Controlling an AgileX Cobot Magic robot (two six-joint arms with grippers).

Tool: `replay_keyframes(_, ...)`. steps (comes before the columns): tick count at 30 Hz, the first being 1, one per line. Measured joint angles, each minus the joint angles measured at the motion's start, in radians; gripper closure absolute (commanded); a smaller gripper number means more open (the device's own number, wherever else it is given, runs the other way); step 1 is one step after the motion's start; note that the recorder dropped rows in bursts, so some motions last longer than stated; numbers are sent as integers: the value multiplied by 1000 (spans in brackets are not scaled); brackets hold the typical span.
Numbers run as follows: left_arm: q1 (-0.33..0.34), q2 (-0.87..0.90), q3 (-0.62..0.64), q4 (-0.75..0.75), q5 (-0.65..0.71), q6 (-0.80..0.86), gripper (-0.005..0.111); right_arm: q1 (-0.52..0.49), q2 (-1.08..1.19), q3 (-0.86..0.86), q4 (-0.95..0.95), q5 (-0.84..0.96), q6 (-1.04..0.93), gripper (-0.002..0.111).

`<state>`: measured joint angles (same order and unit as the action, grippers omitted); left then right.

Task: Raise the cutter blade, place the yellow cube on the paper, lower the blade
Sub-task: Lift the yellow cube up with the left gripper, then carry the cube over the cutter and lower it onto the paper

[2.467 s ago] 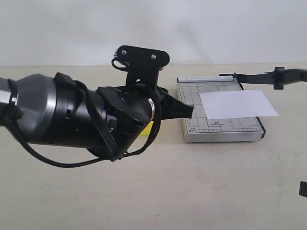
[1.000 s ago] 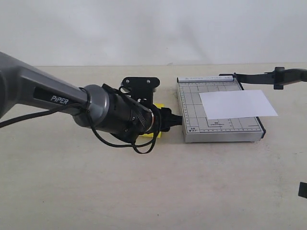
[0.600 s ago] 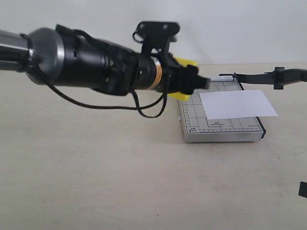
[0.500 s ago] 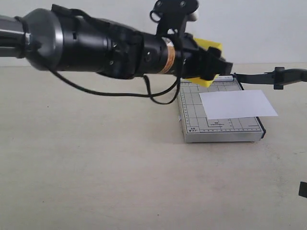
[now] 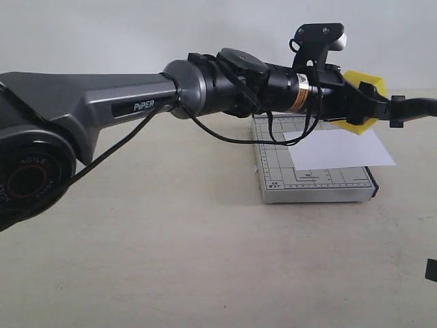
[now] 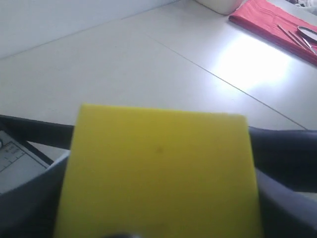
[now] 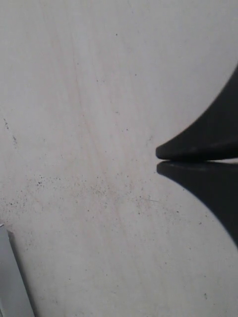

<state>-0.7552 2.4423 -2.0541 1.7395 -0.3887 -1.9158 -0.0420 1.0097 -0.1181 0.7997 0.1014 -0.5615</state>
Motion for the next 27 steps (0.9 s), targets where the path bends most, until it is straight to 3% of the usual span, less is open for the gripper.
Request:
replay_keyframes(6,0,4,-14,4,59,-137,102,0,0,0,0,0,0,109)
replay_keyframes(10,-17,4,1,6,209,-109,102,0,0,0,0,0,2,109)
replay_keyframes(13,-56,2,27,6,327,96,102,0,0,0,0,0,2,109)
replay_keyframes(17,-142,-2,50,9,428,598,102,0,0,0,0,-7,2,109)
replay_keyframes(19,-179,-4,56,12,522,763,102,0,0,0,0,-11,2,109)
replay_keyframes(23,-235,-5,59,12,699,991,102,0,0,0,0,-15,2,109)
replay_keyframes(27,-255,-6,59,12,783,1111,102,0,0,0,2,-17,2,109)
